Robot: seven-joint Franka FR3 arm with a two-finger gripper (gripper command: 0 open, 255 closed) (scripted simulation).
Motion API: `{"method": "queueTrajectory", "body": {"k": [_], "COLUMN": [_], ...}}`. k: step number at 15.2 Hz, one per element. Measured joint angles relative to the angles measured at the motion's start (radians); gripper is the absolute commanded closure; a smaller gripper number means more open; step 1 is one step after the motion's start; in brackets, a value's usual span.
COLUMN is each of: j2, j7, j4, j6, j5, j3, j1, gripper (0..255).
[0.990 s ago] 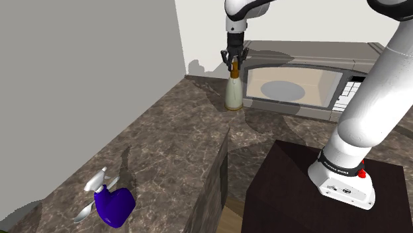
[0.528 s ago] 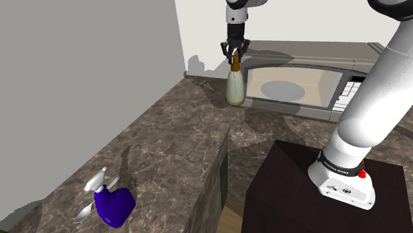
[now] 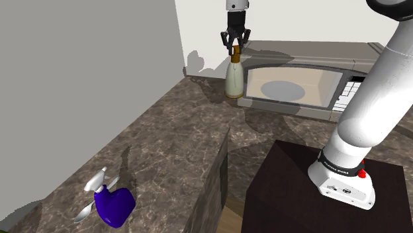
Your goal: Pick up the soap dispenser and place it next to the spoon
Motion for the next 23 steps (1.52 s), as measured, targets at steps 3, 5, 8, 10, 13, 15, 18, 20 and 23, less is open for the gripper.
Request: {"method": "queueTrajectory", "body": {"k": [3,5,8,10,13,15,18,20,23], "j2": [0.012,0.016,0.023,0.033,0.050,0.063,0.089,0.102,0.126], "j7": [0.002,0.004,0.004,0.005,0.005,0.006,0.007,0.008,0.009], "j4": [0.053,0.087,0.135,0.174,0.236,0.280,0.357,0.403,0.473], "j6": [-0.040,-0.070,-0.111,-0.141,-0.185,-0.217,-0.267,-0.301,-0.347], "j5": [0.001,0.001,0.001,0.002,0.004,0.005,0.007,0.008,0.011], "j3": [0.000,0.000,0.000,-0.001,-0.002,-0.002,-0.003,-0.003,-0.004], "j1": [0.000,0.000,0.000,-0.001,-0.001,-0.002,-0.002,-0.003,-0.004], "gripper": [255,255,255,255,255,255,255,255,255]}}
